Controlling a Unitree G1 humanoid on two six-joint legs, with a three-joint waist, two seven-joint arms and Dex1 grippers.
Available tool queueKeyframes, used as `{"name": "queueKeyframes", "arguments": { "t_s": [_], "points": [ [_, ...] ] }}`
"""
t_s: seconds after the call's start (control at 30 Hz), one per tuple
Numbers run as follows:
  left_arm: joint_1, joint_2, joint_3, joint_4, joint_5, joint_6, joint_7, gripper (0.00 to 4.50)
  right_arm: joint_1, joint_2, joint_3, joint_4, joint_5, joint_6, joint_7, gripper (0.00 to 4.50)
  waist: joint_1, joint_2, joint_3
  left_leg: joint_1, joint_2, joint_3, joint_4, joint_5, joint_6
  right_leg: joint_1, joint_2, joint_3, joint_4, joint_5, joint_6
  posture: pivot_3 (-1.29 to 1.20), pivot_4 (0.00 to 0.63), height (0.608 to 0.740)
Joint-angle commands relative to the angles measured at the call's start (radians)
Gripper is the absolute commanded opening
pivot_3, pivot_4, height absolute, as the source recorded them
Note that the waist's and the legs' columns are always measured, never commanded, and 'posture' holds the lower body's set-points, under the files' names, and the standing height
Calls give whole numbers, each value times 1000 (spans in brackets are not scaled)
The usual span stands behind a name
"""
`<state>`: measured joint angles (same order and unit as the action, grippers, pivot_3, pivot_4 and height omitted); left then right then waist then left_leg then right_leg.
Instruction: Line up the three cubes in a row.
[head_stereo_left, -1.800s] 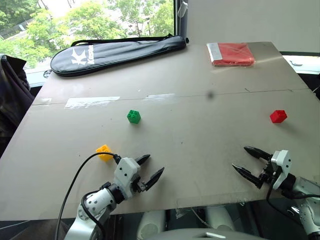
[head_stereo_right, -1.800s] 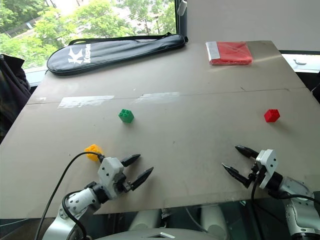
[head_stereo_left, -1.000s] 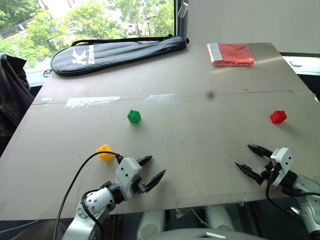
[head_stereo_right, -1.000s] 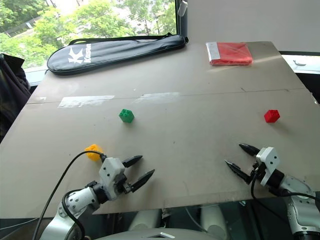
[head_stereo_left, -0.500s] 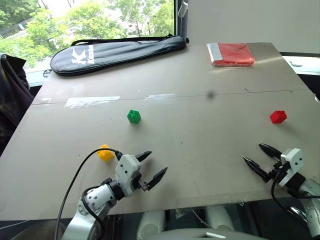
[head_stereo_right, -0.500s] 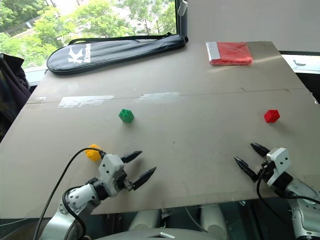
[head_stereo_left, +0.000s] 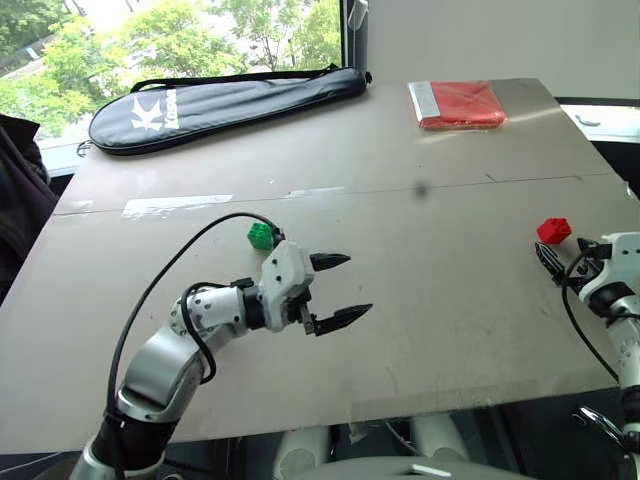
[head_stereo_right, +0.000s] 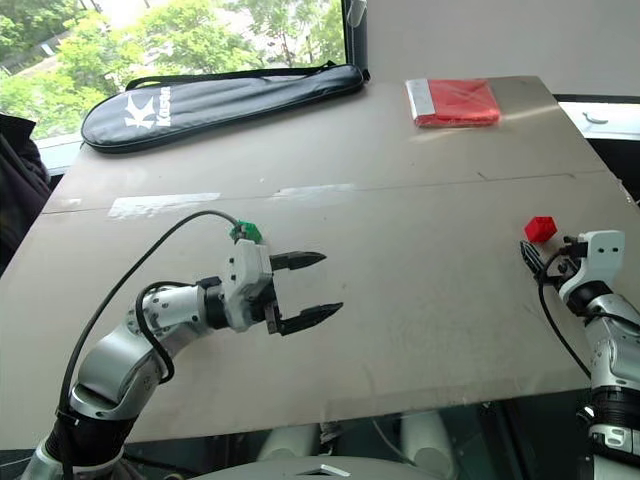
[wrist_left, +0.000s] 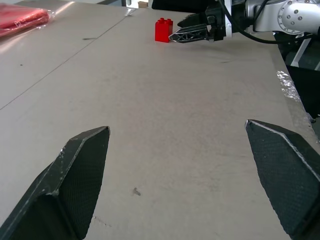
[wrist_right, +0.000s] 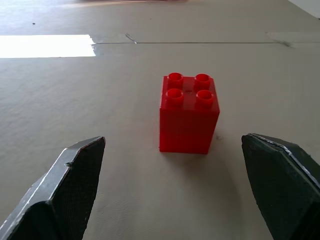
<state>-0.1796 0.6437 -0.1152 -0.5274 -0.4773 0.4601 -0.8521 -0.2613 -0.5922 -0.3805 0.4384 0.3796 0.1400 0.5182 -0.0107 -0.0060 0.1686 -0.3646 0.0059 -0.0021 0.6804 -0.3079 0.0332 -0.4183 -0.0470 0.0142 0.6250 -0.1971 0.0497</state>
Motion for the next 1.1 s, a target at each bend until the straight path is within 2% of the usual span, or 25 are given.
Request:
{"name": "queueKeyframes", "arguments": {
  "t_s": [0.03,0.13,0.17,0.23,0.4,0.43,0.57,0.77,1.0,1.1],
  "points": [
    [-43,5,-2,-34,-13,18,-8,4436,-71,-33,-20,70,-5,-29,14,4500,-2,0,0,0,0,0,0,0,0,0,0,1,0,0,0,0,150,740],
    [-59,1,-4,-41,-14,27,-4,4436,-103,-35,-11,92,0,-30,60,4500,-4,0,0,1,0,1,0,0,0,0,0,1,-1,0,0,0,150,740],
    [-62,0,-4,-43,-14,29,-1,4481,-111,-34,-7,95,-3,-36,65,4250,-4,0,0,1,0,1,0,0,0,0,0,1,-1,0,0,0,150,740],
    [-65,-6,-3,-46,-12,31,6,4500,-121,-34,-1,100,-14,-55,78,3698,-4,0,0,1,0,1,0,0,0,0,0,1,-1,0,0,0,150,740],
    [-49,-16,-7,-39,5,23,19,4500,-115,-17,8,73,-5,-54,115,1374,-3,0,0,1,0,1,0,0,0,1,0,2,0,0,0,0,150,740],
    [-46,-17,-5,-39,6,22,20,4500,-115,-16,11,68,-3,-50,125,1240,-3,0,0,1,0,1,0,0,0,1,0,2,0,0,0,0,150,740],
    [-34,-9,-1,-35,13,14,19,4500,-109,-15,31,34,3,-37,185,1241,-4,0,0,1,0,1,0,0,0,0,0,2,0,0,0,0,150,740],
    [-24,28,16,-18,45,-26,-4,4500,-105,-65,162,-12,-22,-138,509,1241,-3,0,0,1,0,1,0,0,0,1,0,1,0,0,0,0,150,740],
    [29,119,30,12,103,-150,-100,4500,-186,-86,324,40,31,-257,1042,1241,-4,0,1,2,1,1,0,0,0,1,0,1,0,0,0,0,150,740],
    [35,125,34,12,97,-163,-116,4500,-238,-101,423,66,61,-304,1096,1241,-2,0,1,2,2,0,0,0,0,1,0,1,0,-1,-3,0,150,740]
  ]
}}
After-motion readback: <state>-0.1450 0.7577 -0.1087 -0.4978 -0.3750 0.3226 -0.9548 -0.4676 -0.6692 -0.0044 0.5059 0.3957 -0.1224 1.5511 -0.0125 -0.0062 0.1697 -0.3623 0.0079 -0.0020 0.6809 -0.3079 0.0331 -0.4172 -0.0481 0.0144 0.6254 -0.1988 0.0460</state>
